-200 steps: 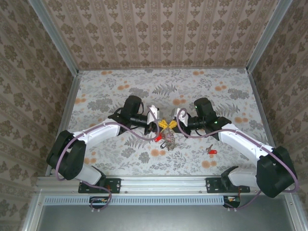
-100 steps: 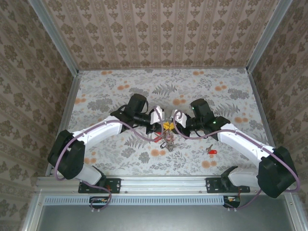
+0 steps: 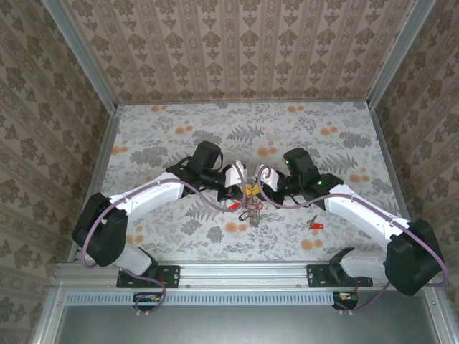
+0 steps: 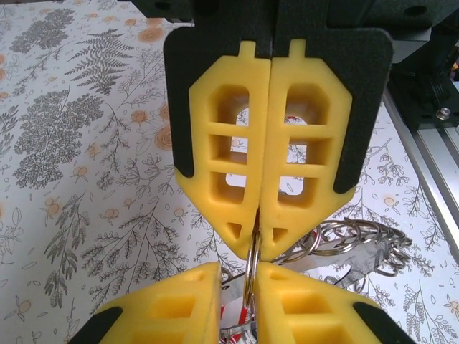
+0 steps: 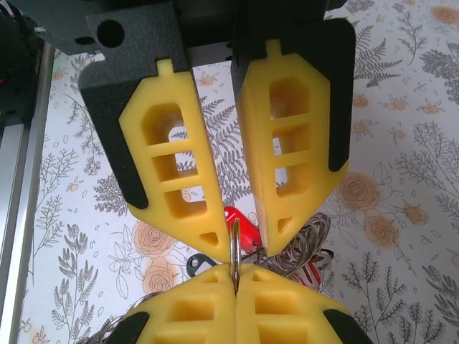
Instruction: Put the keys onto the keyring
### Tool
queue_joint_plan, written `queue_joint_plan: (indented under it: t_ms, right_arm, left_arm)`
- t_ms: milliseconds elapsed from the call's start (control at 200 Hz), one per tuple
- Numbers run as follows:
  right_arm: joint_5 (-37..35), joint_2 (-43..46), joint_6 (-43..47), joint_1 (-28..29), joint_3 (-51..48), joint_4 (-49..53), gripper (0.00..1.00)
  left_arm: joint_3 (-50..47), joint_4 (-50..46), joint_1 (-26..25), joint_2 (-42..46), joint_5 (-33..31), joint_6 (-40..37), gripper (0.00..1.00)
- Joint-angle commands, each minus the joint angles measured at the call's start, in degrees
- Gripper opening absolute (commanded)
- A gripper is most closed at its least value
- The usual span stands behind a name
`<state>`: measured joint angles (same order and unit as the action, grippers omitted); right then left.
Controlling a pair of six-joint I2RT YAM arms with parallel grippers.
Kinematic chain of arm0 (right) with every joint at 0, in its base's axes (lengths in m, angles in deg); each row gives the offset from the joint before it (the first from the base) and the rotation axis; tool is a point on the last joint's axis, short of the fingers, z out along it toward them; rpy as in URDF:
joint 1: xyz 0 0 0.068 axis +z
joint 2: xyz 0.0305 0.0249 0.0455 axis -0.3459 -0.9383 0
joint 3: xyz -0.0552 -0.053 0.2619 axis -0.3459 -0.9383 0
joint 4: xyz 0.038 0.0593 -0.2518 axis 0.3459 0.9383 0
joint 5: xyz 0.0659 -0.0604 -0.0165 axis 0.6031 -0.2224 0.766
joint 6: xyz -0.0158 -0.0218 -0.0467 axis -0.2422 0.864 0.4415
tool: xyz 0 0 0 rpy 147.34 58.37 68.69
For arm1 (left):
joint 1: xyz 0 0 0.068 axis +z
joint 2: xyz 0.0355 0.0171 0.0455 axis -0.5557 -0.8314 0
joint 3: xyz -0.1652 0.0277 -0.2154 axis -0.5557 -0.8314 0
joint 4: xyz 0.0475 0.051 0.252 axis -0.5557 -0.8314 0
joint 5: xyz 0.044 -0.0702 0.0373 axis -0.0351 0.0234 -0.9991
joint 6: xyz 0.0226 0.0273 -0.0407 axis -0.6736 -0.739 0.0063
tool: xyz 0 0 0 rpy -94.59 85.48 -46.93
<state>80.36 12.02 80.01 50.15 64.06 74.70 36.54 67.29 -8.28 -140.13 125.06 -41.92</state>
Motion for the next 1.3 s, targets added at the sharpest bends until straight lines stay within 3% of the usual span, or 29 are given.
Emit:
queue_joint_plan:
  t_ms: [0,110,385,735,845,1020,1135,1295]
  right_arm:
    - [1.93,2.49,0.78,0.5,1.0,-2.82,0.01]
    - [2.63,2.62,0.7,0.5,0.87,-2.86,0.04]
    - [6.59,1.61,-0.8,-3.18,-1.9,-5.06,0.17]
    - [9.96,-1.9,-0.36,-3.98,-2.07,-5.59,0.18]
    - [10.36,-1.99,-1.01,-3.99,-2.36,-6.81,0.13]
    - [10.0,-1.68,-1.4,-4.05,-2.34,-7.33,0.02]
    - [8.78,-0.88,-1.33,-3.91,-2.02,-6.95,0.0]
    - [7.73,0.15,-1.33,-3.05,-1.0,-5.89,0.0]
  left_arm:
    - [1.97,-1.71,-0.45,-0.91,0.36,-1.64,0.17]
    - [2.07,-0.26,-0.5,-0.89,2.11,-0.98,0.0]
    - [-2.94,11.74,2.14,1.49,11.17,5.96,0.0]
    - [-4.23,16.3,3.57,1.98,17.02,9.09,0.0]
    - [-4.19,16.31,3.63,1.9,17.86,9.2,0.0]
    - [-4.28,16.27,3.81,1.92,16.99,9.37,0.0]
    - [-3.37,12.37,3.57,1.99,13.25,7.02,0.15]
    - [-1.83,6.35,2.41,1.76,6.25,2.97,0.19]
